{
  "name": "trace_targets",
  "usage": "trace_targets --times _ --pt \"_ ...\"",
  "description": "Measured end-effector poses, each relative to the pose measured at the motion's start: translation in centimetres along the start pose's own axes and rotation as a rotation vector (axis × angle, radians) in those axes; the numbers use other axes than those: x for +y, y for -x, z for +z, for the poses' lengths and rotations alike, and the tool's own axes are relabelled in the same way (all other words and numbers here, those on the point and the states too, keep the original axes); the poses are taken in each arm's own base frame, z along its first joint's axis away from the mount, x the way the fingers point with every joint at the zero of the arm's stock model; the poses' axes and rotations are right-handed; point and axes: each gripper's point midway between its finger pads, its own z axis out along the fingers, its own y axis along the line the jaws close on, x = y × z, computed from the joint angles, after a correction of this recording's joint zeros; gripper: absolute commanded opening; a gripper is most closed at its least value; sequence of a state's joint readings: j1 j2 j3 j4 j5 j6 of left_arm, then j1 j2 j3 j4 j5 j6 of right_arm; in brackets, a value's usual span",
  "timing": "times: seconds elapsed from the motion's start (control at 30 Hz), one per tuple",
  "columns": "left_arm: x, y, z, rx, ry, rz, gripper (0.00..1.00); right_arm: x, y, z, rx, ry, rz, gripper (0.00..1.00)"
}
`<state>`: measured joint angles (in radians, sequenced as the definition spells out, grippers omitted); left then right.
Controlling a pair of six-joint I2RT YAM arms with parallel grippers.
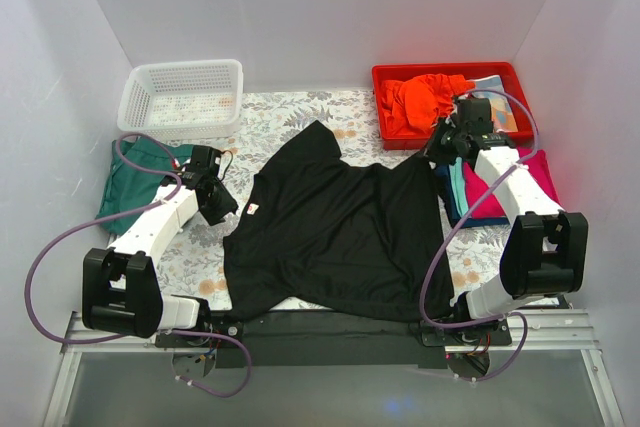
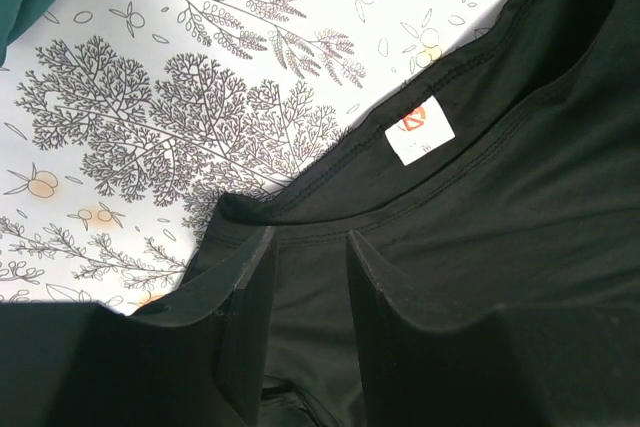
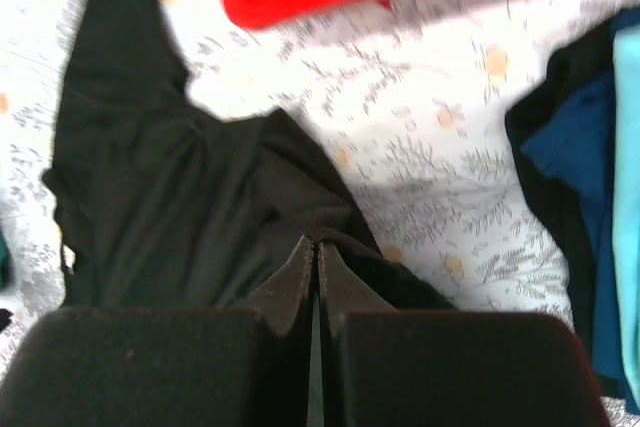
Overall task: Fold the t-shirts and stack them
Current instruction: Flatten out the tshirt
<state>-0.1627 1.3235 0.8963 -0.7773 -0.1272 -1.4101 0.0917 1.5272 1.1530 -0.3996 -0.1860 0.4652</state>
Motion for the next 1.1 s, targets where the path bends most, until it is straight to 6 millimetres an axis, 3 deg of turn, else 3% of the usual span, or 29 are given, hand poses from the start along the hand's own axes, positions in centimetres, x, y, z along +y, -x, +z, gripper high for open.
trace_targets --times 0.13,0.37,0.87,0.97,1.1 --pt "0.0 0.1 0.1 -0.002 0.005 0.001 0.32 1.4 2.2 -1.2 -0.059 0.028 -0.034 0.01" --pt "-0.3 0.5 0.1 -0.015 -0.004 -0.001 0.32 0.5 1.3 -1.2 -0.026 -0.011 -0.034 0.01" --pt "-1.3 1.6 0.5 -0.044 -0.026 0.012 0.33 -6.1 1.2 -1.8 -0.031 -0.283 0.046 0.01" --pt "-2.4 2.6 0.7 -0.055 -0.048 0.026 0.33 -7.6 0.2 -1.6 0.005 -0.35 0.066 0.01" --pt "-6.5 5.4 1.7 -0.064 -0.125 0.056 0.32 -9.1 -1.6 -1.8 0.054 -0.419 0.084 0.01"
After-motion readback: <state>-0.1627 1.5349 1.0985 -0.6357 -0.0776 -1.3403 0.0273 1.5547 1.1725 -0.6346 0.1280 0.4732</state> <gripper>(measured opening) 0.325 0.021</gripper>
